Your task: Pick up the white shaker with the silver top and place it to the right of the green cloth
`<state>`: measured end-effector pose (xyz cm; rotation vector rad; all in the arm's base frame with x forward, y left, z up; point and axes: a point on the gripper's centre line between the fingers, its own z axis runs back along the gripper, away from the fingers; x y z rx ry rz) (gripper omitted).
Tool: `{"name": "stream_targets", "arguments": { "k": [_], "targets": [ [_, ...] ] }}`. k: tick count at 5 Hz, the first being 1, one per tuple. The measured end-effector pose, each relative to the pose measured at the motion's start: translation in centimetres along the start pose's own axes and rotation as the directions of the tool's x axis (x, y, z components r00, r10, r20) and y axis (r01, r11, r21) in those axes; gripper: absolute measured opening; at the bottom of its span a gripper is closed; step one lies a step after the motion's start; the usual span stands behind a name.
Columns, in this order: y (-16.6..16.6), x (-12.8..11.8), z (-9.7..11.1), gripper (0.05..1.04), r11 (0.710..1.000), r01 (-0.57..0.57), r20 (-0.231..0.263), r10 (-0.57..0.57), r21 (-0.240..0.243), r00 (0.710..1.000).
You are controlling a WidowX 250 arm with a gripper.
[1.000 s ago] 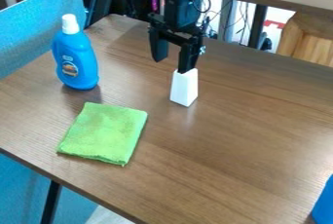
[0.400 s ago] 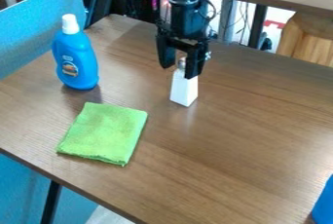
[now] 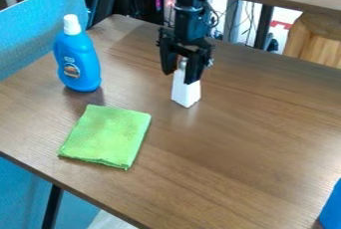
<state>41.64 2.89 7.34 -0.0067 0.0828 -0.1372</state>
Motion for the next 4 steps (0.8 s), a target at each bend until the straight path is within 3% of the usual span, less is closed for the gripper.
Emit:
{"name": "stream_targets", "arguments": {
  "k": [1, 2, 3, 4],
  "targets": [
    [0.0, 0.0, -0.1, 0.609, 1.000, -0.009, 0.006, 0.009, 0.001, 1.000],
    [-0.3, -0.8, -0.1, 0.608, 1.000, -0.002, 0.012, 0.002, -0.004, 1.000],
    [-0.8, -1.8, 1.2, 0.608, 1.000, 0.005, 0.062, -0.004, -0.011, 0.998],
    [-3.6, -3.7, 4.2, 0.608, 0.996, 0.085, 0.162, -0.083, -0.005, 0.983]
  ]
}}
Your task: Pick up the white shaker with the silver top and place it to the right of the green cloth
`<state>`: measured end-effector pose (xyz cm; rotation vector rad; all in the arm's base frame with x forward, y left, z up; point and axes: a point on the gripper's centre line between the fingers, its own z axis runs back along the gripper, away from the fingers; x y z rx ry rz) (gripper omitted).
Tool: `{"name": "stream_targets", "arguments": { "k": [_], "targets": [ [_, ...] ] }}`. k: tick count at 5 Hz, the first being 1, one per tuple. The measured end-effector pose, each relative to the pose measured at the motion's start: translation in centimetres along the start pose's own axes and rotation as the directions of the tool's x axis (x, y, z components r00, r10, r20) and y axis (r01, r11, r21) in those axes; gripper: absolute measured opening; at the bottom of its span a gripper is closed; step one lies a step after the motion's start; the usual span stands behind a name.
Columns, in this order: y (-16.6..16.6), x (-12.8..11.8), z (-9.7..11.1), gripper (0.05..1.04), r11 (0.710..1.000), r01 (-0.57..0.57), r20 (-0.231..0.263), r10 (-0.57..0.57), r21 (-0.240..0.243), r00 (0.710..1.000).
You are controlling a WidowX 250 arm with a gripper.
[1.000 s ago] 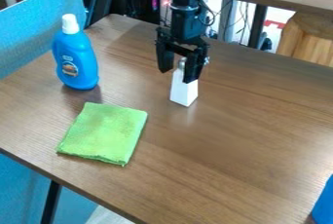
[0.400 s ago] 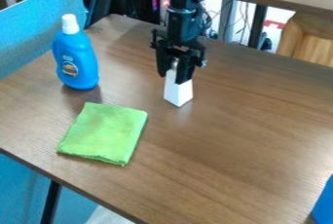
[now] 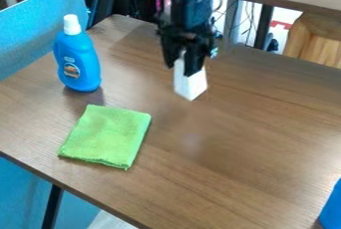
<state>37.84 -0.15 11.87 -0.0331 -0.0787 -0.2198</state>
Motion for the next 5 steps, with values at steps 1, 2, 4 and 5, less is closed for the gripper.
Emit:
{"name": "stream_targets", "arguments": {
  "k": [1, 2, 4, 5],
  "targets": [
    [-3.8, -2.2, 1.1, 0.608, 0.995, 0.096, 0.026, -0.095, -0.024, 0.995],
    [-7.6, -3.9, -0.3, 0.608, 0.981, 0.189, -0.061, -0.191, -0.038, 0.980],
    [-10.1, -6.9, -1.8, 0.608, 0.974, 0.221, -0.176, -0.225, -0.044, 0.958],
    [-9.9, -7.1, -2.6, 0.608, 0.977, 0.210, -0.205, -0.212, -0.032, 0.956]
  ]
}}
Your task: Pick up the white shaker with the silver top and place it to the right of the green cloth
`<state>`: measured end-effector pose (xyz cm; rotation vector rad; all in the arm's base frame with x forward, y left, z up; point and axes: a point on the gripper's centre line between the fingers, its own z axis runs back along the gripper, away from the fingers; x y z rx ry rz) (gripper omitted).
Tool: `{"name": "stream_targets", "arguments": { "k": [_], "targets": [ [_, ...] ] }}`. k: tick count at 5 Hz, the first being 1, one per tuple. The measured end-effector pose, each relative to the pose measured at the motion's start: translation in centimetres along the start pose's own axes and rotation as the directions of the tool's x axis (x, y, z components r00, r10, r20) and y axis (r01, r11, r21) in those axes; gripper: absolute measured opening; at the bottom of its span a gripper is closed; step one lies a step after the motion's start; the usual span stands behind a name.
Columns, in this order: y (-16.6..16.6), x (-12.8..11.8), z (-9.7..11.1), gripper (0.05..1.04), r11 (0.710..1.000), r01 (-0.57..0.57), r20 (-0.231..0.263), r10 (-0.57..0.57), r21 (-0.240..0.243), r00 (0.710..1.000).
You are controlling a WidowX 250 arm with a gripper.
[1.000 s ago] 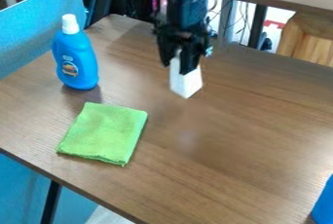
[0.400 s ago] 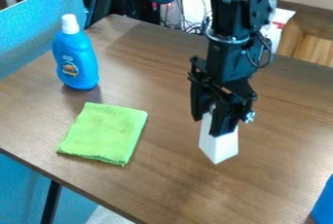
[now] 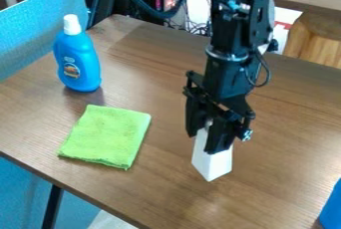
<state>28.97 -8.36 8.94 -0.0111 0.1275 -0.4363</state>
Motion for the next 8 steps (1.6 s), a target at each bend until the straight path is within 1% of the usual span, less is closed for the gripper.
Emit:
{"name": "stream_targets", "arguments": {
  "k": [1, 2, 3, 4, 5, 6, 7, 8],
  "targets": [
    [0.1, -0.5, -1.1, 0.608, 1.000, 0.001, -0.027, -0.001, 0.004, 1.000],
    [0.2, -1.2, -2.5, 0.608, 1.000, -0.024, -0.048, 0.025, 0.018, 0.999],
    [0.3, -1.2, -2.7, 0.608, 0.999, -0.041, -0.040, 0.041, 0.024, 0.998],
    [0.3, -1.1, -3.0, 0.668, 0.999, -0.037, -0.049, 0.039, 0.023, 0.998],
    [0.2, -1.2, -3.0, 0.951, 1.000, -0.019, -0.057, 0.019, 0.008, 0.998],
    [0.0, -1.2, -1.5, 1.007, 1.000, -0.016, -0.002, 0.016, 0.004, 1.000],
    [-0.2, -0.8, 1.3, 1.002, 1.000, -0.017, 0.084, 0.016, 0.009, 0.996],
    [-1.9, 0.5, 3.1, 1.001, 0.990, 0.128, 0.233, -0.110, -0.063, 0.966]
  ]
}}
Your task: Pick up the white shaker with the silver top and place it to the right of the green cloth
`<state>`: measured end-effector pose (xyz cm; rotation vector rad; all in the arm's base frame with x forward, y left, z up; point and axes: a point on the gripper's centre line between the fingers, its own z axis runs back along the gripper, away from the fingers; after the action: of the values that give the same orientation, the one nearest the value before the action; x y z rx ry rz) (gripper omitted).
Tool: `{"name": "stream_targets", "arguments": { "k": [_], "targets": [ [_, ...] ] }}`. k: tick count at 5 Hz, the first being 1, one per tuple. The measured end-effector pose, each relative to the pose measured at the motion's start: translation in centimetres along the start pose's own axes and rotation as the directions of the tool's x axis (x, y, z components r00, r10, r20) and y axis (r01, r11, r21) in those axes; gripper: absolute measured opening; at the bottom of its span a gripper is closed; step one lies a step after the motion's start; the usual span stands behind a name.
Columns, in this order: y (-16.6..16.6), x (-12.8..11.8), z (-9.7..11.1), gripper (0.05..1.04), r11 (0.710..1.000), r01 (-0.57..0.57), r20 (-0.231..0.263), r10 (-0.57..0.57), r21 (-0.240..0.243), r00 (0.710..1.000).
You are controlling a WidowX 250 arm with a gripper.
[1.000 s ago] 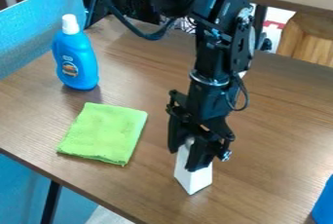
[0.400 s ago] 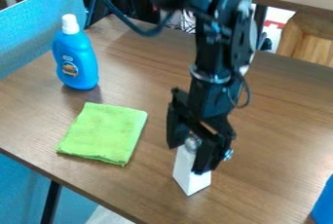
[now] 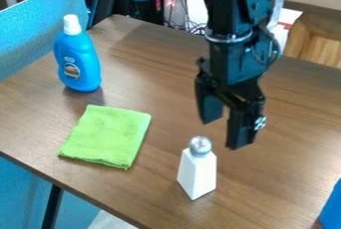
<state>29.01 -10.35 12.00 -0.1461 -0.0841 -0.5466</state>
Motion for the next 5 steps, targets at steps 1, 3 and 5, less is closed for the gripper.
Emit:
{"name": "stream_targets", "arguments": {
  "k": [1, 3, 5],
  "targets": [
    [1.09, -0.89, 1.97, 1.001, 0.999, 0.047, 0.051, -0.047, 0.000, 0.998],
    [1.77, -1.48, 2.14, 1.001, 0.995, 0.092, 0.038, -0.093, 0.030, 0.995],
    [2.02, -1.67, 2.39, 1.001, 0.992, 0.119, 0.017, -0.120, 0.045, 0.993]
  ]
}}
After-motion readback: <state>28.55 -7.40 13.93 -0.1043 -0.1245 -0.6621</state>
